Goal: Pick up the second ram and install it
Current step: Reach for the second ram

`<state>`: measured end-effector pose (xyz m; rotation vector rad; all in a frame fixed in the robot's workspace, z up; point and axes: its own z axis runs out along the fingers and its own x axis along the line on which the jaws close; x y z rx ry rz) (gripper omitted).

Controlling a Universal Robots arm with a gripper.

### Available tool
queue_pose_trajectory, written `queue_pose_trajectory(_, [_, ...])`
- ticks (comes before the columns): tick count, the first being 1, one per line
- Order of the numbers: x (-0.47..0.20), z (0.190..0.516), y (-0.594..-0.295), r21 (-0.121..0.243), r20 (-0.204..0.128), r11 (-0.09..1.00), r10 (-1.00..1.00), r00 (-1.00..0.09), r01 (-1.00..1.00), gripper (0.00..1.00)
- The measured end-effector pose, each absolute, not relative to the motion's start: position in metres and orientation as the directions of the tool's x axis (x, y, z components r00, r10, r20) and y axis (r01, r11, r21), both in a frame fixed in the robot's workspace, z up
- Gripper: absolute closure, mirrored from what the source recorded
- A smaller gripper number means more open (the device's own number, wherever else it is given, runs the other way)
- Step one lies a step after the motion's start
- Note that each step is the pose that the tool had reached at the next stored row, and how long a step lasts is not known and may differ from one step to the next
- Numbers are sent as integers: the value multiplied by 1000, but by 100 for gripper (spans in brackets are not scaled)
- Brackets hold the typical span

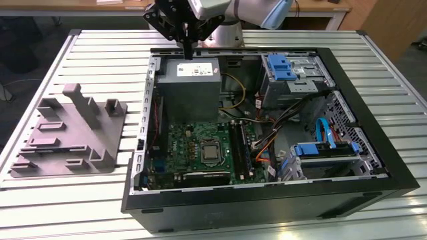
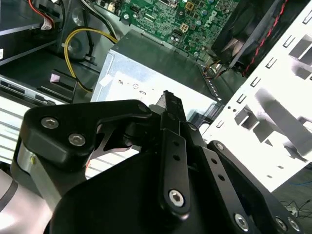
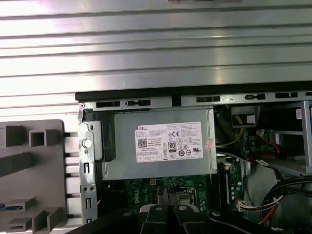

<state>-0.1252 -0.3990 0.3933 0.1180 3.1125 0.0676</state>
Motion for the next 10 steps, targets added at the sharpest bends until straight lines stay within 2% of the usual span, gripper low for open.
queue_pose_trajectory(10, [-176, 393, -399, 44, -25, 996, 76, -997, 75, 90])
